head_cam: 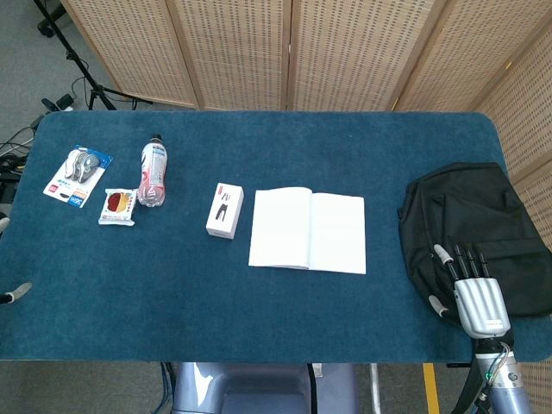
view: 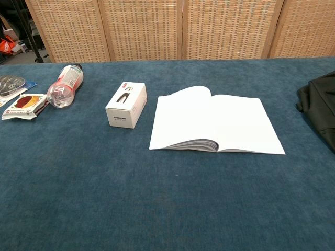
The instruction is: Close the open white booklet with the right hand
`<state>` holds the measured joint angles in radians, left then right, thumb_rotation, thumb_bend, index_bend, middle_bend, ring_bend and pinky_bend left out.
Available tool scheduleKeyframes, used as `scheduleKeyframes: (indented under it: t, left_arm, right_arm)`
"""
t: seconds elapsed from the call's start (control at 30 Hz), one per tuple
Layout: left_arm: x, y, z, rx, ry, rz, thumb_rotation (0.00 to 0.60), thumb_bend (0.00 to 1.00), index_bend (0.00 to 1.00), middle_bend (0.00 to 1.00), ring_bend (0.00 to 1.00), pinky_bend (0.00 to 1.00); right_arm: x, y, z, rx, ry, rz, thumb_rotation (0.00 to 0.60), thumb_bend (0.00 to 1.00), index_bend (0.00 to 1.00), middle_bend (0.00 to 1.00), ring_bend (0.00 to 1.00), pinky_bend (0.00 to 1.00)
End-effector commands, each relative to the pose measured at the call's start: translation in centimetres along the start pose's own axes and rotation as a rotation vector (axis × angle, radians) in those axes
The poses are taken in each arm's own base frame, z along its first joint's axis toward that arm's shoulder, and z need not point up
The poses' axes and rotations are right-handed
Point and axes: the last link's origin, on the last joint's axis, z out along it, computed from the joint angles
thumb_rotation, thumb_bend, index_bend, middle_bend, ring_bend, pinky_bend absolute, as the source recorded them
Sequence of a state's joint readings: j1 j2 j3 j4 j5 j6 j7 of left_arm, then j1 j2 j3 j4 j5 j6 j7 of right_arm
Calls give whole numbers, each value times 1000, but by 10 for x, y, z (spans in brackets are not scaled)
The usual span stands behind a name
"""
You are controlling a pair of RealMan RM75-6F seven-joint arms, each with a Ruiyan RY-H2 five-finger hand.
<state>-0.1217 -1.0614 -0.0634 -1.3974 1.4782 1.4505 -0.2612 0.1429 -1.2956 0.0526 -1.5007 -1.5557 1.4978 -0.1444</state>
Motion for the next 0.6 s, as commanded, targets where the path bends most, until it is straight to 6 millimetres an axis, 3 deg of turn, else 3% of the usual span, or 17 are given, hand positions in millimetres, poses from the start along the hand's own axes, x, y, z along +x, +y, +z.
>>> scheduleKeyframes:
  t: [0.03,0.4,0.6]
  left_arm:
    - [0,0,0,0,0,-2,553,71,0,0,0,83]
    - [0,3,-2,-13,-6,-8,552,71,0,0,0,83]
    - [-3,5,0,-27,-17,-5,553,72,0,0,0,83]
  right_arm:
    - [0,0,0,0,-1,2,600,260,105,0,0,0]
    - [3,-9,-2,13,13,14,600,260,105,0,0,0]
    - [7,-29,2,47,24,3,600,260,105,0,0,0]
